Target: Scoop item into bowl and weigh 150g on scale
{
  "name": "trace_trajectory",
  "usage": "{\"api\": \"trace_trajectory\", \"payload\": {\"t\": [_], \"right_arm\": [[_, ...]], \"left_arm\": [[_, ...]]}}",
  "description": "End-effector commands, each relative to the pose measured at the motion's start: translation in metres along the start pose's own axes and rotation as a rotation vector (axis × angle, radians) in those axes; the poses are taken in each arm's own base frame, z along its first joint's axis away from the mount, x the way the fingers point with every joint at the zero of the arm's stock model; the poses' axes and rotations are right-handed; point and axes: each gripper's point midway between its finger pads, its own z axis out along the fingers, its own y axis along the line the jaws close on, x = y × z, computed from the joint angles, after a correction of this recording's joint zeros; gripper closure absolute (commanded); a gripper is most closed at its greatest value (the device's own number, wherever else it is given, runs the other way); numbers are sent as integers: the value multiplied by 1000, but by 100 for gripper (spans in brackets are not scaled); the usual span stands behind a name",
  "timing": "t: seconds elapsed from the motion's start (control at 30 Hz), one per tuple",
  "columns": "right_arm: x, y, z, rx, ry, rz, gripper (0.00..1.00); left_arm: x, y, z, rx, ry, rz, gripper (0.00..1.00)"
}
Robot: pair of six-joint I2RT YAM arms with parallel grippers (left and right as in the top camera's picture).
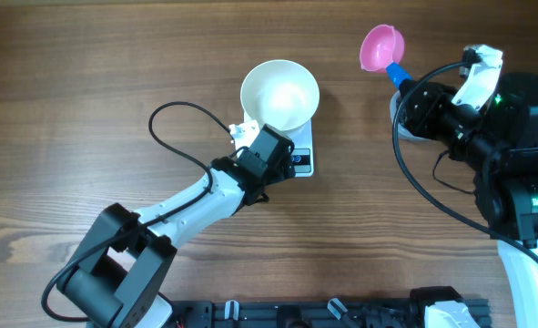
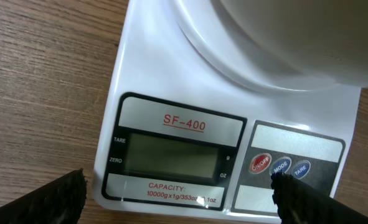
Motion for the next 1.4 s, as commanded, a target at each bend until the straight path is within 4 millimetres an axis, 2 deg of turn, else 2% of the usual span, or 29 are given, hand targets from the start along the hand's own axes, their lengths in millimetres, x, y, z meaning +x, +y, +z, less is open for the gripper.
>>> {"api": "trace_trajectory", "payload": {"t": [0.0,0.4,0.6,1.2,1.37], "right_arm": [[-13,4,-6,2,-45,-30,96],[-13,4,-6,2,-45,-29,96],[-13,3,-6,2,-44,-29,96],[-13,3,-6,2,-43,-29,96],[-13,3,-6,2,-43,-28,96]], "left_arm": [[0,8,7,-45,-21,-24,0],[-3,2,14,-30,-44,-27,0],[7,-2,18,-23,-20,-8,0],[12,4,27,-54,-13,1,0],[15,-5,27,-10,10,12,0]]}}
